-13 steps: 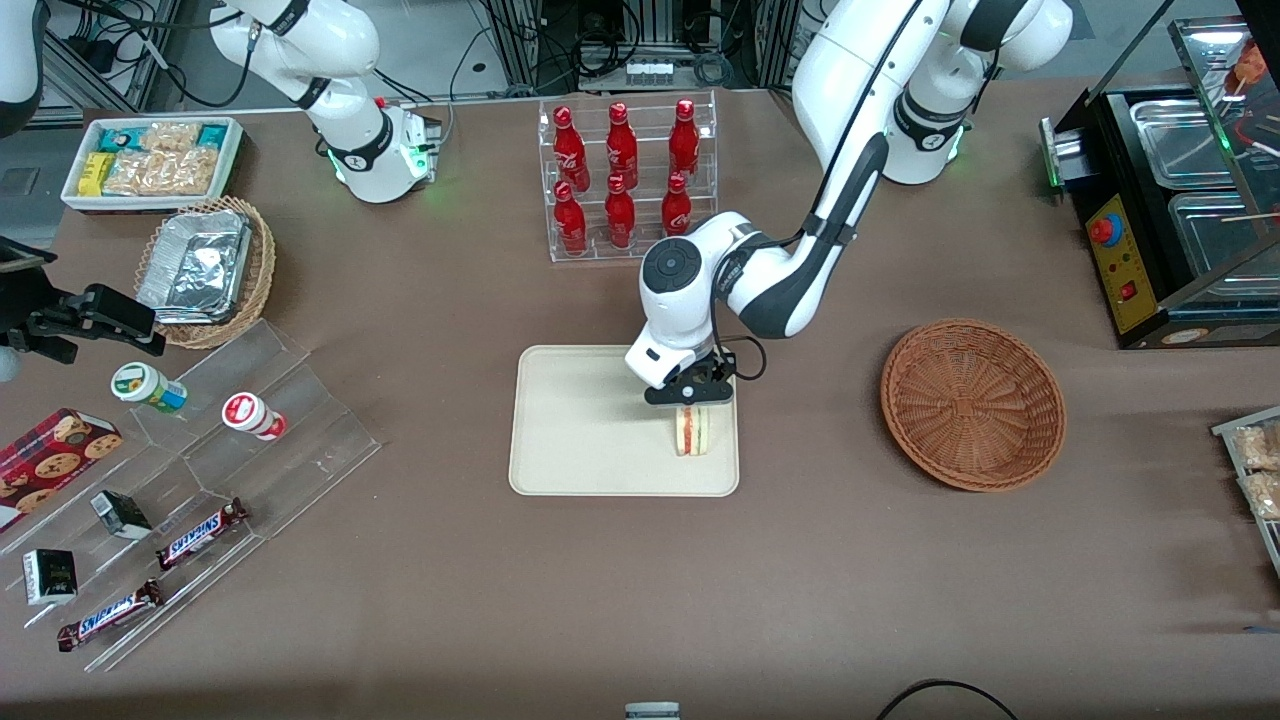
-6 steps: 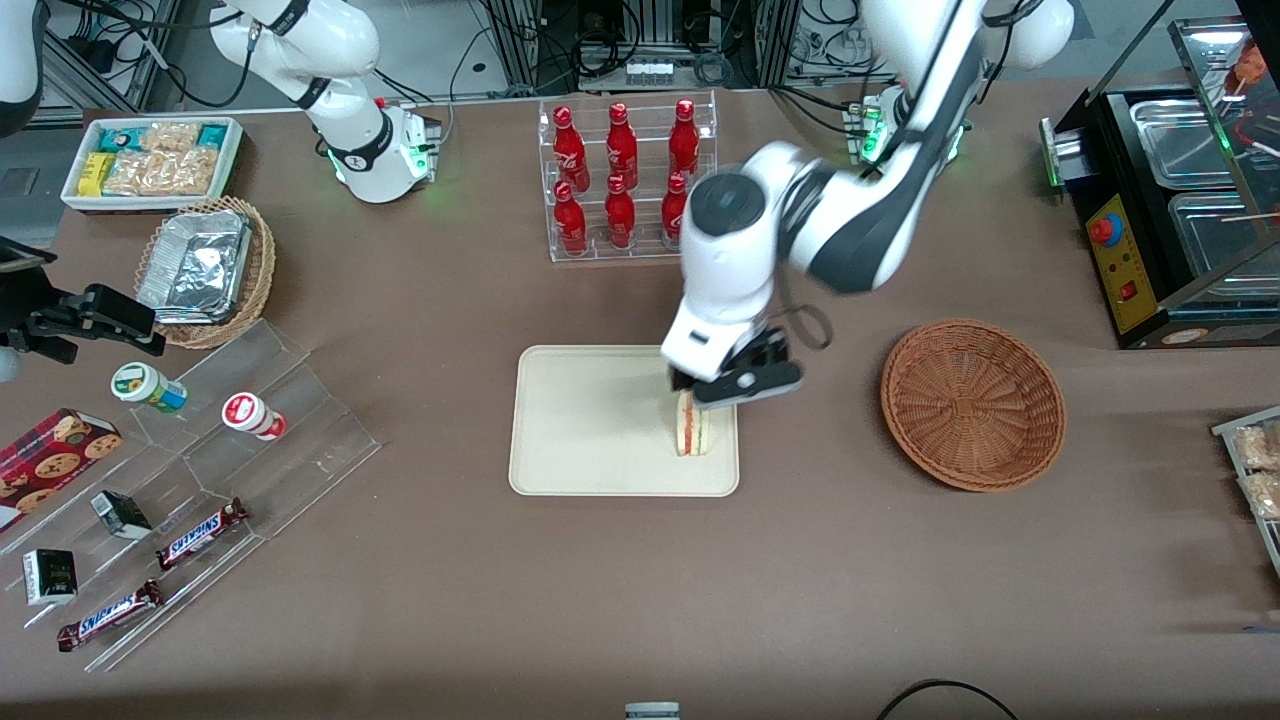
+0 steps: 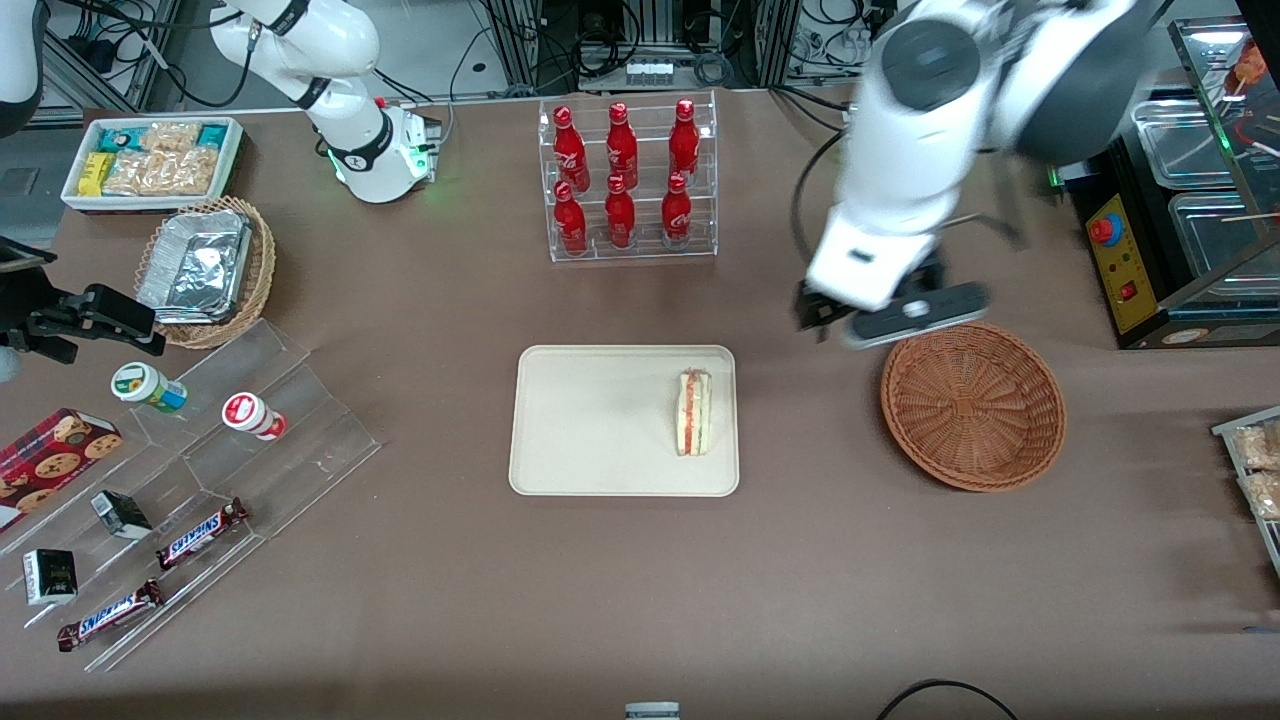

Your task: Place sandwich from basket to tray

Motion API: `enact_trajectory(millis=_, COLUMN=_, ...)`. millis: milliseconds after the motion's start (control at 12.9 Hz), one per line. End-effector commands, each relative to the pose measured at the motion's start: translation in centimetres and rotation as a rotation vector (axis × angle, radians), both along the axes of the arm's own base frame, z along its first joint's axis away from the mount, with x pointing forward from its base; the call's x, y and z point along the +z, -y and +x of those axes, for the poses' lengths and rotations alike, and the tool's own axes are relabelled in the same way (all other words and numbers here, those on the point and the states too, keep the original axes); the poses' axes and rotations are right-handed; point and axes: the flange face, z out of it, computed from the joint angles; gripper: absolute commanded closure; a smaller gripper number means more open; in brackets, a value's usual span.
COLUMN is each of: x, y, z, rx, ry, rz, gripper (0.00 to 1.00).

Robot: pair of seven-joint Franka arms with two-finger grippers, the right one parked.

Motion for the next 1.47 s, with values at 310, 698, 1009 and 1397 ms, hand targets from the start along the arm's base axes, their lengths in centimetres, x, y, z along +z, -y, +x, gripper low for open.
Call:
enact_trajectory(millis=310, x=5.3, y=-14.4, z=-0.7, rx=-0.107, ry=-0.081, rz=-0.096, gripper=0.00)
enact_trajectory(millis=698, x=6.8, y=-23.6, z=-3.5, rx=-0.137, ry=-0.088, rz=-0.156, gripper=0.00)
enact_trajectory(millis=1009, x=6.7, y=-28.4, z=-3.1, rx=-0.125, ry=-0.084, rz=-0.161, gripper=0.00)
enact_trajectory(millis=1397, x=5.9, y=-24.1, z=-1.3, rx=-0.176, ry=-0.092, rz=-0.119, gripper=0.00)
